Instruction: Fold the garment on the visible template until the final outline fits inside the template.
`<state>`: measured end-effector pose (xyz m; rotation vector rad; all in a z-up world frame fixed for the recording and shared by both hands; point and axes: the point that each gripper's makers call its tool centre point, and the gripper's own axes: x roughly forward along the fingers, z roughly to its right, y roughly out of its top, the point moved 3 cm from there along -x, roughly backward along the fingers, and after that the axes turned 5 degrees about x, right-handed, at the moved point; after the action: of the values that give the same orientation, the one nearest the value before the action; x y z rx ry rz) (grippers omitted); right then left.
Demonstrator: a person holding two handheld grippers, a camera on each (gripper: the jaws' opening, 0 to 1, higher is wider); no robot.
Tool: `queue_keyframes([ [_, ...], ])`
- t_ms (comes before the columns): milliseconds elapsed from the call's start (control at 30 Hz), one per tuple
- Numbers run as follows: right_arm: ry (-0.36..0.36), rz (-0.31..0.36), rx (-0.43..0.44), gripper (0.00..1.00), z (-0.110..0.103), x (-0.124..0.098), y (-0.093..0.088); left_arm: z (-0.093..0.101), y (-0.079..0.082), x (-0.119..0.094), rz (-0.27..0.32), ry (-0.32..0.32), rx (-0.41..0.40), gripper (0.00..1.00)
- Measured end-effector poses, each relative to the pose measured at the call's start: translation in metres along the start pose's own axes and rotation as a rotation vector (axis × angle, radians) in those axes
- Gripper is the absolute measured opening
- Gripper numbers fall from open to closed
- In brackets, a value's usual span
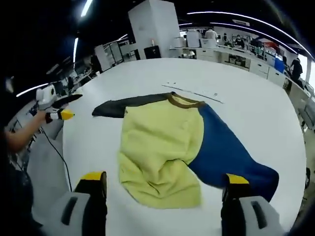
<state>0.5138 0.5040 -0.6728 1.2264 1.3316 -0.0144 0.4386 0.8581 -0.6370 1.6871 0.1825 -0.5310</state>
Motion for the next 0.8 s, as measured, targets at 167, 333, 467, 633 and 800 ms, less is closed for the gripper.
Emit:
queue_keyframes([
  [167, 0.082, -0.02, -0.07, 0.93, -0.023, 0.013, -0.004, 0.009, -0.002, -0.008, -0.016, -0.017, 0.033, 0.99],
  [333, 0.139, -0.035, -0.093, 0.85, -0.044, 0.027, -0.013, 0.019, -0.006, -0.016, -0.032, -0.024, 0.079, 0.99],
  [467, 0.133, -0.02, -0.139, 0.73, -0.053, 0.034, -0.016, 0.026, -0.008, -0.021, -0.042, -0.024, 0.112, 0.99],
  [633, 0.137, -0.027, -0.207, 0.54, -0.063, 0.043, -0.023, 0.034, -0.012, -0.026, -0.026, -0.042, 0.113, 0.99],
  [800, 0.098, -0.081, -0.252, 0.42, -0.059, 0.059, -0.037, 0.043, -0.017, -0.031, -0.031, -0.051, 0.109, 0.99],
])
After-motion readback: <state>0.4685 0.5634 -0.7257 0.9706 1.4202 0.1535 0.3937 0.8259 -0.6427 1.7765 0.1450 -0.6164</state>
